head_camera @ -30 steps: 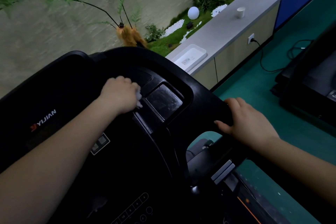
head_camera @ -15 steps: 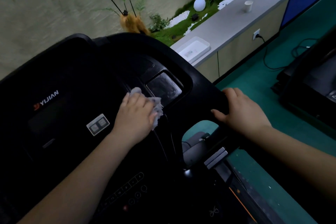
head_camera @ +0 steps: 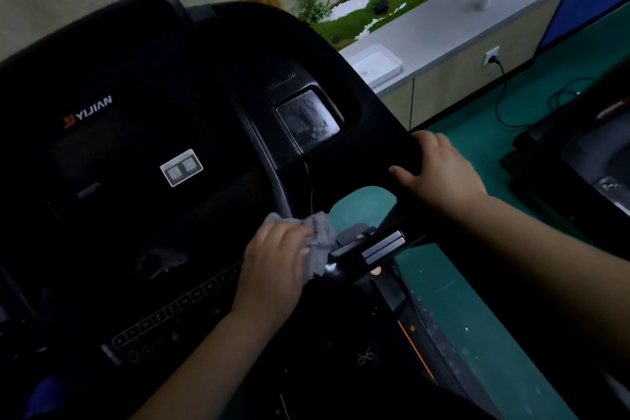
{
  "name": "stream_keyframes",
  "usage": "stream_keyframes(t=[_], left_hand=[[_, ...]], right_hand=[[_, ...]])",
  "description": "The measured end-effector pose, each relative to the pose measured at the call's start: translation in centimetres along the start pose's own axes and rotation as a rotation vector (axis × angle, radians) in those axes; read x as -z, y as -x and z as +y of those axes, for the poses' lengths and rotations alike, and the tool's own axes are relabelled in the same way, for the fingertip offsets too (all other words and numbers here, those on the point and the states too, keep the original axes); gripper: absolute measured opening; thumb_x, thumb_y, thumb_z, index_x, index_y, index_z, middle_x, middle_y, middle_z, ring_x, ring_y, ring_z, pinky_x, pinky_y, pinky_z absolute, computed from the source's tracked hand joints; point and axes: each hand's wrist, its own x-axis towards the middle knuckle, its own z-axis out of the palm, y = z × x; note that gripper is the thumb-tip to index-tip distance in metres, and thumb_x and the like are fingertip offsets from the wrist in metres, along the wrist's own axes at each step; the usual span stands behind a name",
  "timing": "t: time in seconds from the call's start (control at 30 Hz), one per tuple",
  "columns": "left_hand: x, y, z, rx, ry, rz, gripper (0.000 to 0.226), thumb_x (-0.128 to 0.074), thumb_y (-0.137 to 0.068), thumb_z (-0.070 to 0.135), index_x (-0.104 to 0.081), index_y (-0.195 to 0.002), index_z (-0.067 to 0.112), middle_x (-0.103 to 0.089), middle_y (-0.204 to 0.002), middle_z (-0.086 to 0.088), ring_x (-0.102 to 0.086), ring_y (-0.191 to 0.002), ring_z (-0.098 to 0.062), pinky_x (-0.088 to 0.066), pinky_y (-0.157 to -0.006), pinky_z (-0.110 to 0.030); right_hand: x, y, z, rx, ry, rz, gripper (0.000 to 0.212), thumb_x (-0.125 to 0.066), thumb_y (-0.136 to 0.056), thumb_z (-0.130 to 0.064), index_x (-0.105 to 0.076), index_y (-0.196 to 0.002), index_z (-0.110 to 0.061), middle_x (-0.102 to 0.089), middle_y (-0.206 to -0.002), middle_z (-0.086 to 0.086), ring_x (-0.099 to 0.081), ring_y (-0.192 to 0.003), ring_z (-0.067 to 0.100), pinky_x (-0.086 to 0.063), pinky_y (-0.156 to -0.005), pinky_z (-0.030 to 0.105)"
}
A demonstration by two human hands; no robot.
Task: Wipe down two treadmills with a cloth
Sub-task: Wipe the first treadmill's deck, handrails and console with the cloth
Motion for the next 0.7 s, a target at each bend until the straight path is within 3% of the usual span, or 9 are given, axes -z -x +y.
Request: stream_keyframes(t=[0.07,0.17,0.27,0.4,0.57,0.7], left_hand=[[-0.7,2.1,1.2,0.105,-0.033,0.027,0.035,-0.045,-0.092,0.024,-0.058,-0.123,0.015,-0.056,-0.12,0.003,-0.048,-0.113,-0.016,-0.04,-0.097,-0.029],[-3.6,4.7,2.0,0.088,-0.233,-0.089,0.051,-0.049,-0.088,0.021,-0.047,-0.139,0.015,-0.045,-0.137,-0.002,-0.042,-0.127,-0.022,-0.039,-0.104,-0.039],[-6.4,4.4,3.3,0.052,-0.206,-0.171,0.059,-0.044,-0.082,0.021,-0.042,-0.141,0.013,-0.049,-0.135,-0.005,-0.045,-0.125,-0.026,-0.043,-0.101,-0.045],[-9.2,0.0,7.4,0.048,-0.2,-0.256,0.07,-0.059,-0.076,0.02,-0.039,-0.142,0.011,-0.055,-0.126,-0.009,-0.052,-0.117,-0.028,-0.044,-0.1,-0.041],[-11.3,-4.4,11.8,0.056,-0.228,-0.283,0.059,-0.027,-0.08,0.021,-0.031,-0.137,0.011,-0.055,-0.124,-0.011,-0.053,-0.109,-0.029,-0.044,-0.096,-0.039],[-10.7,-1.3,10.0,-0.006,-0.344,-0.284,0.066,-0.031,-0.078,0.022,-0.029,-0.144,0.02,-0.048,-0.136,-0.011,-0.045,-0.118,-0.028,-0.042,-0.099,-0.037]], right_hand=[[0.3,0.8,0.3,0.011,0.006,-0.024,0.067,-0.061,-0.084,-0.048,-0.035,-0.138,-0.018,-0.046,-0.129,0.013,-0.05,-0.116,0.034,-0.047,-0.089,0.044],[0.9,3.0,1.6,0.022,0.034,-0.016,0.067,-0.062,-0.085,-0.043,-0.033,-0.14,-0.019,-0.045,-0.129,0.013,-0.049,-0.116,0.035,-0.046,-0.09,0.043],[1.1,5.2,3.0,0.013,0.035,-0.014,0.065,-0.062,-0.085,-0.045,-0.034,-0.139,-0.022,-0.048,-0.128,0.011,-0.051,-0.115,0.033,-0.047,-0.09,0.043],[0.9,5.6,3.6,0.017,0.029,0.009,0.062,-0.06,-0.085,-0.047,-0.037,-0.137,-0.023,-0.05,-0.126,0.011,-0.054,-0.112,0.034,-0.049,-0.089,0.045],[0.7,5.5,3.7,0.044,0.07,0.05,0.061,-0.059,-0.086,-0.048,-0.038,-0.137,-0.022,-0.051,-0.127,0.01,-0.055,-0.112,0.032,-0.048,-0.085,0.041],[0.7,5.5,3.8,0.057,0.045,0.047,0.06,-0.061,-0.085,-0.044,-0.04,-0.135,-0.019,-0.051,-0.127,0.013,-0.054,-0.112,0.036,-0.048,-0.086,0.045]])
